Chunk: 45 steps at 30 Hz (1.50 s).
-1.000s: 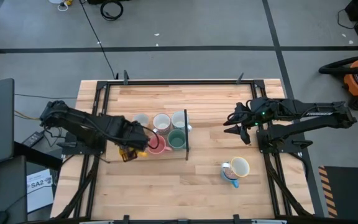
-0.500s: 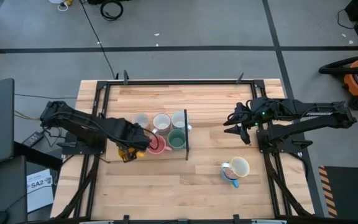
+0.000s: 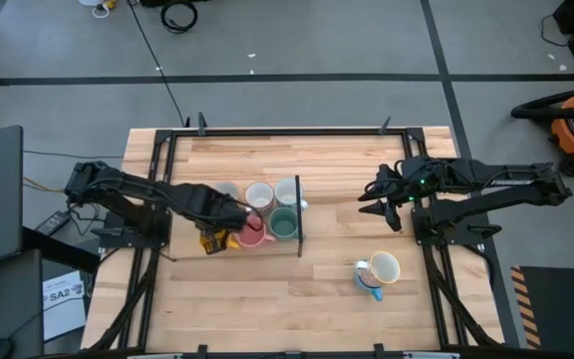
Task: Place coffee mugs
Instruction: Put the yellow mug on the shelf
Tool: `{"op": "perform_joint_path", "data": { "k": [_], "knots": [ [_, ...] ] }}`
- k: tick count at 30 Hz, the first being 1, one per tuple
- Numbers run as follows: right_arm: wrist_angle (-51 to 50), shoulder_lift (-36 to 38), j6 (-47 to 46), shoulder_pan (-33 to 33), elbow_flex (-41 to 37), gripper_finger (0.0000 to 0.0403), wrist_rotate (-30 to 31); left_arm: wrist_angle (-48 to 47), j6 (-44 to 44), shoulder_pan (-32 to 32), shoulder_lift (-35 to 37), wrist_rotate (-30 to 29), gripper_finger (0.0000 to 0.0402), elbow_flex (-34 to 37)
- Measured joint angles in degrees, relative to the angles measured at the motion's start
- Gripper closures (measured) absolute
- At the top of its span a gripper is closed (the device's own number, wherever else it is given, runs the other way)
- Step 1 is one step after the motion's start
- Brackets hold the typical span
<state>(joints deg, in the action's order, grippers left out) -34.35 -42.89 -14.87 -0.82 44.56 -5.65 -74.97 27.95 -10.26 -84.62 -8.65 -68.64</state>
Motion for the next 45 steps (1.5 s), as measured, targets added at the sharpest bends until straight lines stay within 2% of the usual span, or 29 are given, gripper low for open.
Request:
{"op": "perform_joint_path", "data": {
  "k": [18,28,41,45],
  "knots": [
    [0.00,0.00,0.00,0.00,0.00,0.0240,0.00,2.80,-0.29,0.78,-0.02,0.31,0.0365,0.72],
    [0.02,0.00,-0.01,0.00,0.00,0.0240,0.00,3.25,-0.22,0.78,-0.07,-4.50,0.0338,0.72],
    [0.02,0.00,-0.02,0.00,0.00,0.0240,0.00,3.35,-0.20,0.78,-0.09,-4.70,0.0332,0.70],
    [0.02,0.00,-0.01,0.00,0.00,0.0240,0.00,3.47,-0.11,0.78,-0.09,-4.67,0.0319,0.70]
  ]
}}
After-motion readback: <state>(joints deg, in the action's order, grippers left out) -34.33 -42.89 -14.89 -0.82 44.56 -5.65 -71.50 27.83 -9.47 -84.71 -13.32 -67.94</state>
